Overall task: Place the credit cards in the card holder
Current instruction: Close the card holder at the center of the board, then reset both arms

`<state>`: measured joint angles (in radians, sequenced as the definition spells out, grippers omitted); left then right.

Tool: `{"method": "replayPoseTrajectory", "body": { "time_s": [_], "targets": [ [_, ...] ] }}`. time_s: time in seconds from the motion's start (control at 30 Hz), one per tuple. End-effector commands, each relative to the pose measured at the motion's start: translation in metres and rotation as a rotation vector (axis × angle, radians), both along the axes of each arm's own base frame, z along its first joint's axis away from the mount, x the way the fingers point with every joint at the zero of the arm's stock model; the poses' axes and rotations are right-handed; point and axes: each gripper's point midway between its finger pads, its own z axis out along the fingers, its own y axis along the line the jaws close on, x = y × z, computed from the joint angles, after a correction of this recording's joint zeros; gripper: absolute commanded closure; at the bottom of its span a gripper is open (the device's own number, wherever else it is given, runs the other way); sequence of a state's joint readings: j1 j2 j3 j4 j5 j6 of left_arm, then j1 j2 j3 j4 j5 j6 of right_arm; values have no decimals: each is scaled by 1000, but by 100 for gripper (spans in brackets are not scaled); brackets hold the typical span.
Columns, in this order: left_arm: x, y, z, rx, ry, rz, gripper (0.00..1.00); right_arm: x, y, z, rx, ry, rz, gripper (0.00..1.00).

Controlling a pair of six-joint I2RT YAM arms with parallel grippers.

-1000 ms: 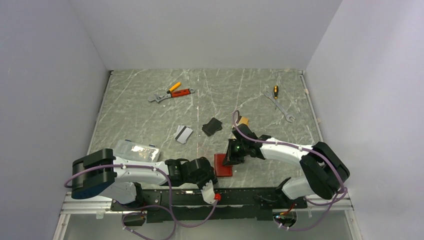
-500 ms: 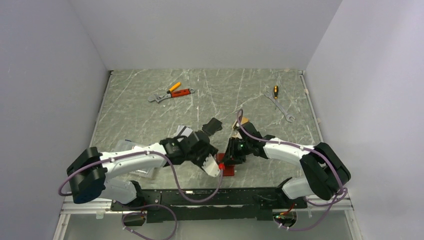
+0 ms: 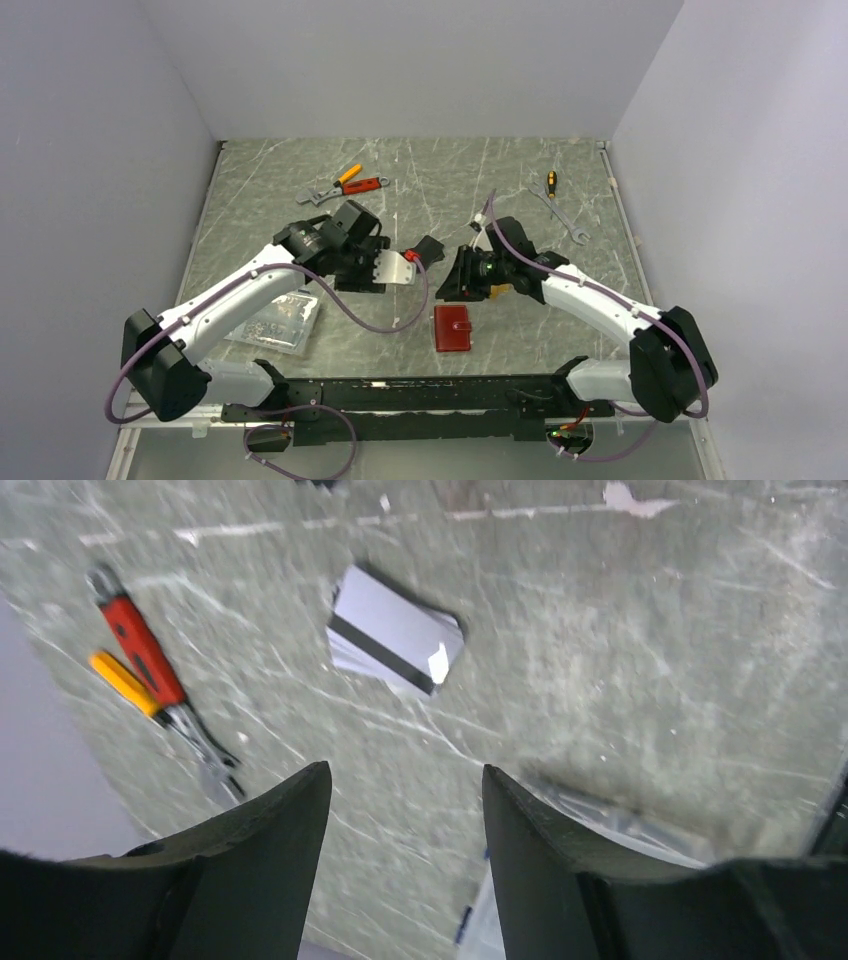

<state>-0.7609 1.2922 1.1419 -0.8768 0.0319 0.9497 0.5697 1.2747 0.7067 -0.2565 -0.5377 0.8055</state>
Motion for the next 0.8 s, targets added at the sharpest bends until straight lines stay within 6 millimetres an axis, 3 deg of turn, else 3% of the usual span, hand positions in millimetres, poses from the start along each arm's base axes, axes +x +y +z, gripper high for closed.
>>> {"method": "replayPoseTrajectory", "body": {
  "time_s": [0.0, 0.1, 0.23, 0.27, 0.3, 0.33, 0.37, 0.47, 0.6, 0.7, 0.77],
  "targets": [
    [-19, 26, -2, 10, 161, 103, 37, 0, -20, 7, -112, -25, -28, 75],
    [-13, 32, 3, -17, 165, 156, 36, -8, -39, -13, -214, 9, -60, 98],
    [5, 38, 19, -100, 176, 270, 32, -18, -50, -34, -264, 53, -76, 100],
    [13, 42, 24, -130, 180, 319, 25, -17, -51, -36, -279, 52, -81, 96],
    [22, 45, 31, -163, 180, 363, 9, -15, -52, -35, -290, 43, -84, 85],
    [32, 50, 39, -206, 183, 408, 2, -8, -53, -29, -296, 14, -96, 69],
    [41, 56, 48, -253, 182, 455, 1, 3, -53, -18, -300, -37, -111, 54],
    [68, 81, 75, -396, 151, 576, 1, 47, -67, 10, -384, -195, -211, 23],
    [96, 130, 95, -567, 94, 762, 1, 113, -118, 48, -559, -428, -486, 14],
    [109, 167, 84, -664, 81, 897, 1, 147, -175, 53, -656, -492, -719, 10],
    [113, 193, 62, -716, 93, 1008, 1, 160, -208, 46, -712, -530, -834, 7]
  ]
}}
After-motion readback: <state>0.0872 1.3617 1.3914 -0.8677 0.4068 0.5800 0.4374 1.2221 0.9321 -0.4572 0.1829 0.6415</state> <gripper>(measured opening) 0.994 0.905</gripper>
